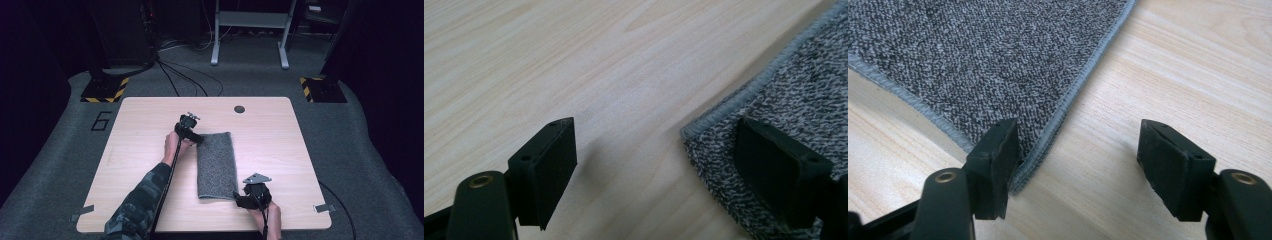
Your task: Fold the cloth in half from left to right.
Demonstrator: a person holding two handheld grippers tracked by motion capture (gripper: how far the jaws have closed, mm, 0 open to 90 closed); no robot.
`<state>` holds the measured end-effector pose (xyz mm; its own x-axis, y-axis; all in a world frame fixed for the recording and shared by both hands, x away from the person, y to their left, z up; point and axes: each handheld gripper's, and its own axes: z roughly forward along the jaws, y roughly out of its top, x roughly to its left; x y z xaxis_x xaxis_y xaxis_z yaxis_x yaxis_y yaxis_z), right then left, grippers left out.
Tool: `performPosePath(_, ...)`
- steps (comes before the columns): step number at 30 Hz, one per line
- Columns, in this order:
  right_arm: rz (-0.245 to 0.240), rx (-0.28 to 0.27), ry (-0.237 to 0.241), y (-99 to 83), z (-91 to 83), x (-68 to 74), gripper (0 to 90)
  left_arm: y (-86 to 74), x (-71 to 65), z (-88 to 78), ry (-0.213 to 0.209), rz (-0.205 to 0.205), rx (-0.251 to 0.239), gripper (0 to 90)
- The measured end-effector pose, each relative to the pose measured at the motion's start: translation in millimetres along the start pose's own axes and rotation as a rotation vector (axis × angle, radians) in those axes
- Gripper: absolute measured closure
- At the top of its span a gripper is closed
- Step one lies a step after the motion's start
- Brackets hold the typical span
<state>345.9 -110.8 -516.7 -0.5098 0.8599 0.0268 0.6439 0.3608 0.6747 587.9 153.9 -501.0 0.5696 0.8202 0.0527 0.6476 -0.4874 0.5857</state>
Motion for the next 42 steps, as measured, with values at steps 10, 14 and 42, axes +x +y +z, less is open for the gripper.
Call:
performPosePath(10,-0.019,-0.046,-0.031,10.4,-2.1,-5.9,30.9,-12.1,-16.9,-33.4,-0.078,0.042,-0.027,15.5)
performPosePath(14,-0.021,-0.036,-0.032,13.1,1.7,-3.5,31.0,-21.6,-24.7,-30.9,-0.068,0.074,-0.004,15.6)
performPosePath(42,-0.051,-0.051,0.000,41.3,4.8,-13.1,21.8,-63.2,-54.9,-69.5,-0.213,0.099,-0.053,14.9)
